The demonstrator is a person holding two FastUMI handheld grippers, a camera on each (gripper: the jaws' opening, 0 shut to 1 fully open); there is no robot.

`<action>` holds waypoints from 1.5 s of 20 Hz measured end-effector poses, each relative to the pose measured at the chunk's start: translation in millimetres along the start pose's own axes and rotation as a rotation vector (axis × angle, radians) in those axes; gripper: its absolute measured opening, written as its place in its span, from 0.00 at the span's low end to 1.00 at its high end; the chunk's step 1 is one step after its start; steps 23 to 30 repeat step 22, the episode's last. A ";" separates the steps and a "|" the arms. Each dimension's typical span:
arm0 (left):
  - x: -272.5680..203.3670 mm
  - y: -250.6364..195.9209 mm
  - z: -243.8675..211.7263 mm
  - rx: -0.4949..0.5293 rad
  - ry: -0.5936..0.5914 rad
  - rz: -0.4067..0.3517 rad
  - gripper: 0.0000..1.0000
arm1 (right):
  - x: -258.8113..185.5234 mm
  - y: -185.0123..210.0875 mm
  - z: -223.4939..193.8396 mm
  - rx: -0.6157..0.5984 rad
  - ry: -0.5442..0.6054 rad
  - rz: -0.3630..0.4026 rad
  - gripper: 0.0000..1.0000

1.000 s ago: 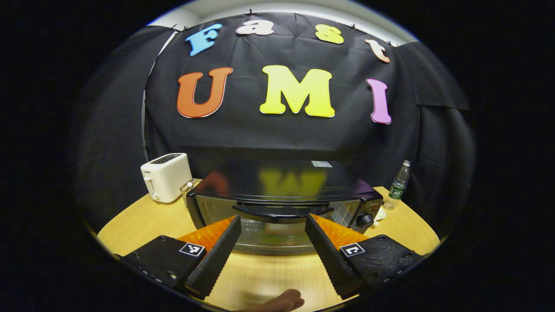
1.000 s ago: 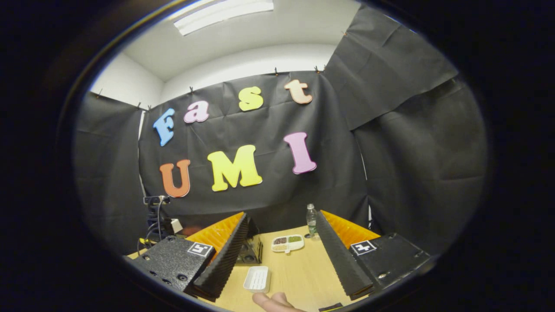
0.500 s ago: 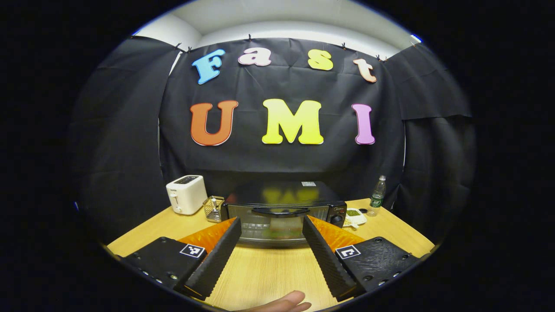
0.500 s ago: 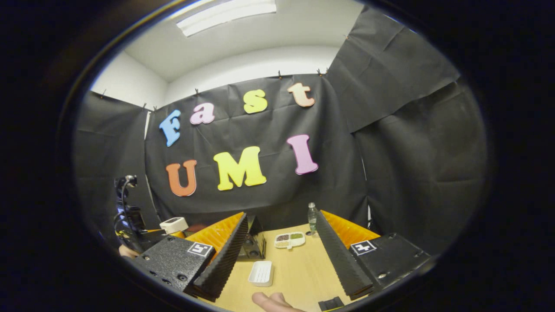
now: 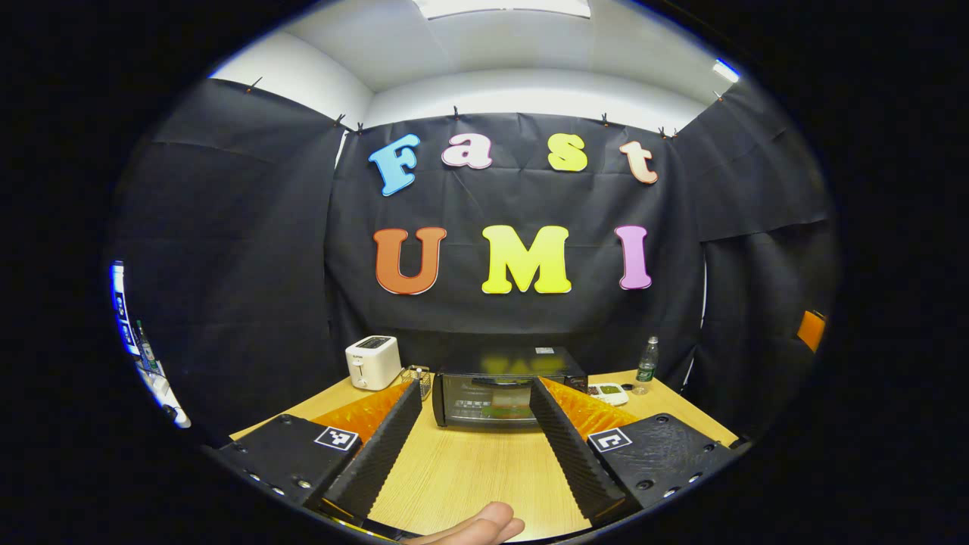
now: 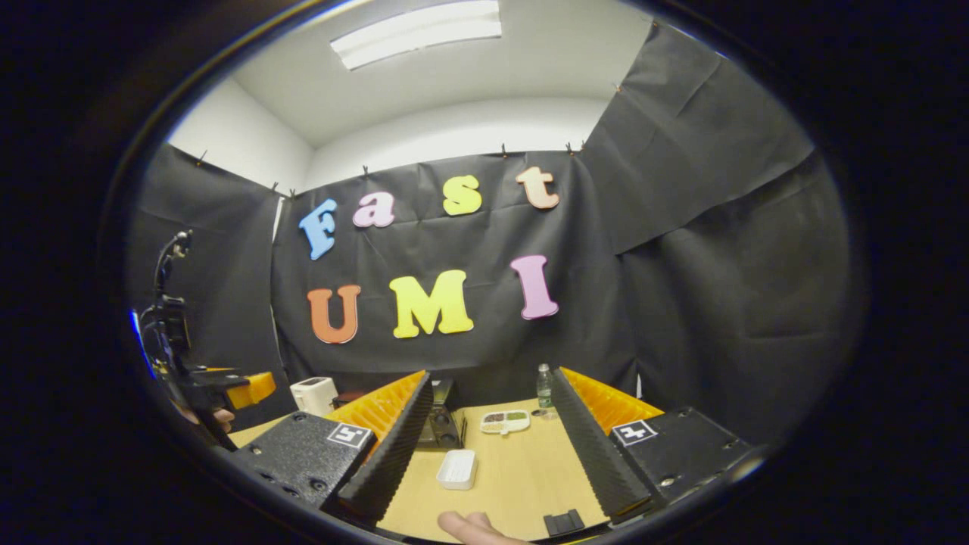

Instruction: Open the electric oven with the left hand, put the food in, and close the electric oven.

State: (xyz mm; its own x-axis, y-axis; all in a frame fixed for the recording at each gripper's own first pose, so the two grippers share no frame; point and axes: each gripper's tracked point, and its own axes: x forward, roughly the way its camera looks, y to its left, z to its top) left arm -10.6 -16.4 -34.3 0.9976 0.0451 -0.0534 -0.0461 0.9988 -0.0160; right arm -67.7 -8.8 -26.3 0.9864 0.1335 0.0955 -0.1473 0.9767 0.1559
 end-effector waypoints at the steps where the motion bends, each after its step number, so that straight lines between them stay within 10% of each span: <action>1: -7.9 3.8 3.2 -0.007 -0.006 0.001 0.94 | -5.3 -1.4 5.3 -0.005 -0.014 -0.004 0.94; 30: -80.5 8.2 1.8 -0.020 -0.073 -0.010 0.81 | -13.4 32.2 -21.7 -0.065 0.045 0.046 0.94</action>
